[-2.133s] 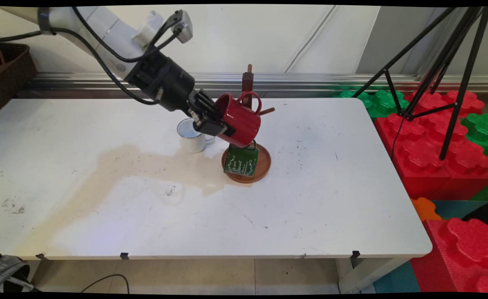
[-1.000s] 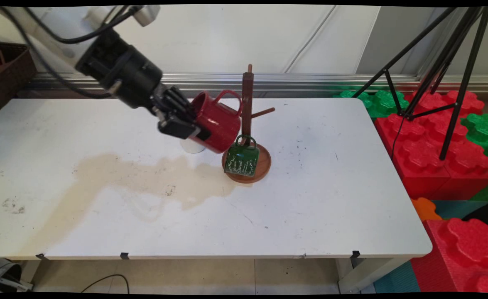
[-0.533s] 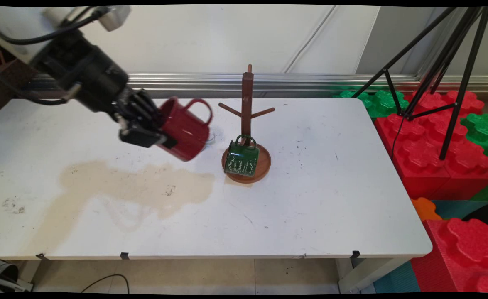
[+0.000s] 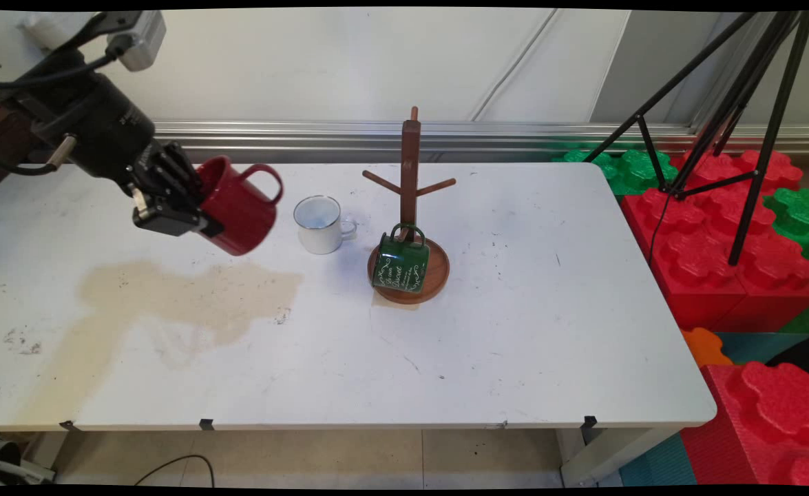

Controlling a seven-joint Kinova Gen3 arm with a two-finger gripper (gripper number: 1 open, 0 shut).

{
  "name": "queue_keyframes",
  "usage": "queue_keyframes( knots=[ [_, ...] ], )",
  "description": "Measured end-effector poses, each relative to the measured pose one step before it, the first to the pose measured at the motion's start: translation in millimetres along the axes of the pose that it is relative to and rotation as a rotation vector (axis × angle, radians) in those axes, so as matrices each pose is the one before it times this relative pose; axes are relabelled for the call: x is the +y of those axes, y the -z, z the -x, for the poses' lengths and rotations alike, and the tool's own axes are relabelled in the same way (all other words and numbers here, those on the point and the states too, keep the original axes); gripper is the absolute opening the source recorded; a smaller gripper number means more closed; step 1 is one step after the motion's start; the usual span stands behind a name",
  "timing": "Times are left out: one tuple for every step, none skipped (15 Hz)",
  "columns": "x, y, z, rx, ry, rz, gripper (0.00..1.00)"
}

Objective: Place the picked object on the table

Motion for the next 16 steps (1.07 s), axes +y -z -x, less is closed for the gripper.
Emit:
queue_keyframes(
  knots=[
    [-7.05,-2.47,3.66,-0.02273,-0.00395,-0.0136,0.0],
    [-5.94,-2.91,2.39,-0.018,-0.00333,-0.01065,0.0],
    [-6.86,-4.47,2.09,-0.02004,-0.0001,-0.01334,0.0],
    [-6.85,-5.2,1.97,-0.01936,0.0039,-0.01457,0.0],
    [-6.3,-5.8,2.26,-0.01871,0.00785,-0.01364,0.0],
    [-5.33,-5.51,1.49,-0.01599,0.00778,-0.01221,0.0],
    [-5.86,-6.77,1.75,-0.01709,0.01061,-0.01517,0.0],
    [-5.28,-7.02,1.57,-0.01573,0.01156,-0.01415,0.0],
    [-4.18,-6.6,1.04,-0.01284,0.01044,-0.00959,0.0],
    [-4.52,-7.81,0.67,-0.0138,0.00966,-0.00984,0.0],
    [-4.2,-7.95,0.15,-0.01256,0.00827,-0.0079,0.0],
    [-3.25,-7.06,-0.19,-0.01023,0.00646,-0.00511,0.0],
    [-3.48,-8.16,-0.86,-0.01041,0.00669,-0.00448,0.0],
    [-3.21,-8.16,-1.4,-0.01014,0.00474,-0.00292,0.0],
    [-2.34,-6.92,-1.2,-0.00797,0.00279,-0.00096,0.0],
    [-2.63,-8.24,-2.29,-0.00791,0.00272,-0.00097,0.0]
  ],
)
